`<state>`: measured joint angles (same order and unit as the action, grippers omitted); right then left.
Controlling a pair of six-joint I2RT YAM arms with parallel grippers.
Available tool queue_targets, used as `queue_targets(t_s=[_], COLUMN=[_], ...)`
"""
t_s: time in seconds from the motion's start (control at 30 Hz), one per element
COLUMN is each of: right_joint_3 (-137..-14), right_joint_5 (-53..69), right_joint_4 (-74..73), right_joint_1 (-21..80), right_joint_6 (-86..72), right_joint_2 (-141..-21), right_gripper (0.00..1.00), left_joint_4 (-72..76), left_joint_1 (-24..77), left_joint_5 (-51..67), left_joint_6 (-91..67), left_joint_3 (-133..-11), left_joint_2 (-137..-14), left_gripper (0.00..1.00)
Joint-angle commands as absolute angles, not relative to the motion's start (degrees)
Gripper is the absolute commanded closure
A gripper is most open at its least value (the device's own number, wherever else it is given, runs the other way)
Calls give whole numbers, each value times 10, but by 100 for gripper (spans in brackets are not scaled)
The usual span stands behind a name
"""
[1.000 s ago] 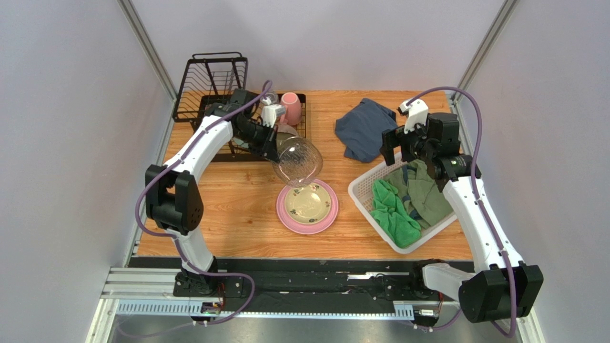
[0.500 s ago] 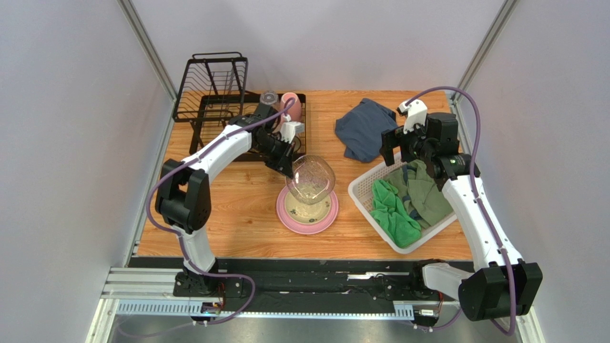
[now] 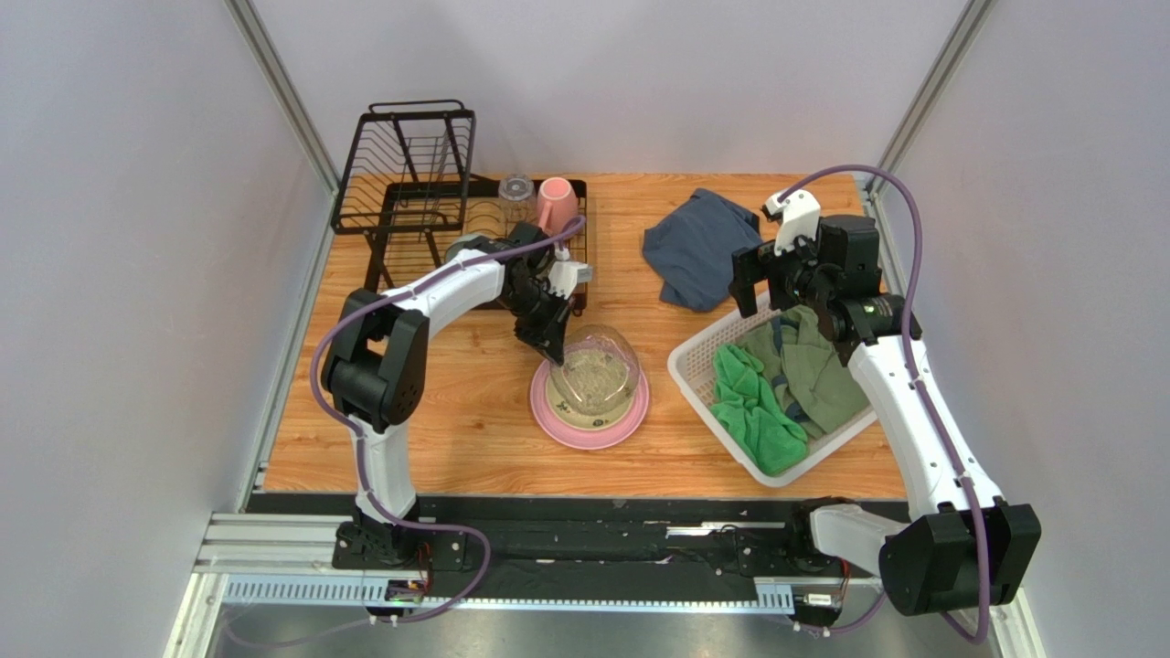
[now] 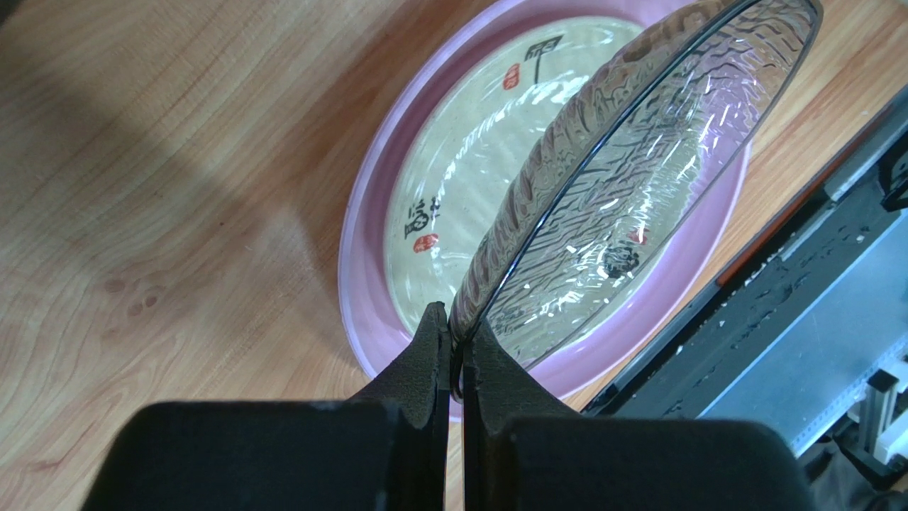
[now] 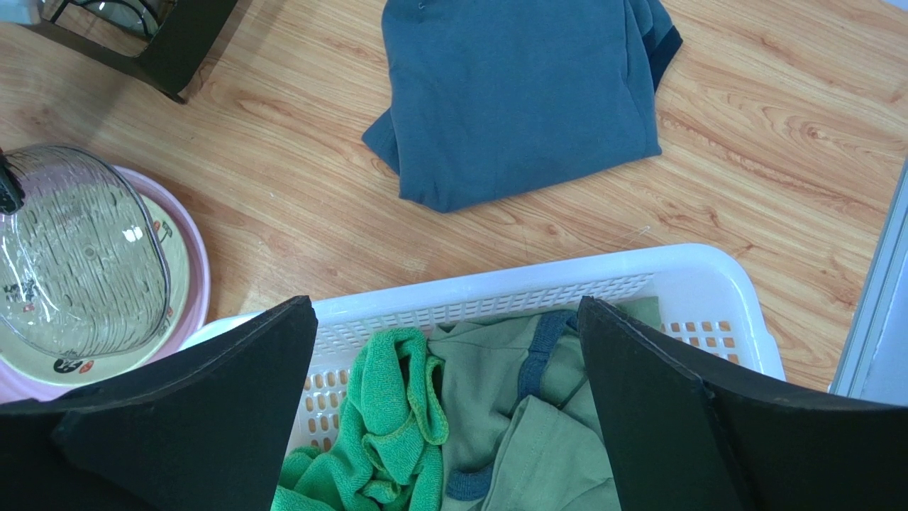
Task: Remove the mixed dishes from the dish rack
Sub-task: Place the plate at the center of the board.
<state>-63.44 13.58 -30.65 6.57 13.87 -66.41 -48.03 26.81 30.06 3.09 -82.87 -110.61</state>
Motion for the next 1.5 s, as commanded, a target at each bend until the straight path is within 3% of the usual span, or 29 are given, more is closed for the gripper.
queue_targets(t_s=[0.0, 0.83, 1.13, 1.47], right_joint_3=[-660, -661, -662, -662], right_joint_5=[132, 135, 138, 138], right_joint_4=[-299, -302, -303, -304], right_joint_1=[68, 66, 67, 67], right_joint_6=[152, 152, 153, 152], right_joint_2=[-660, -658, -657, -658], right_gripper=[1, 1, 1, 1], left_joint_4=[-476, -483, -487, -496], left_joint_1=[276, 286, 295, 317], left_joint_5=[300, 256, 239, 193], left_joint_6=[47, 66, 75, 88], left_joint_3=[-826, -822, -824, -832], left_joint_2=[-1116, -1114, -1106, -1088], left_gripper=[98, 70, 44, 43])
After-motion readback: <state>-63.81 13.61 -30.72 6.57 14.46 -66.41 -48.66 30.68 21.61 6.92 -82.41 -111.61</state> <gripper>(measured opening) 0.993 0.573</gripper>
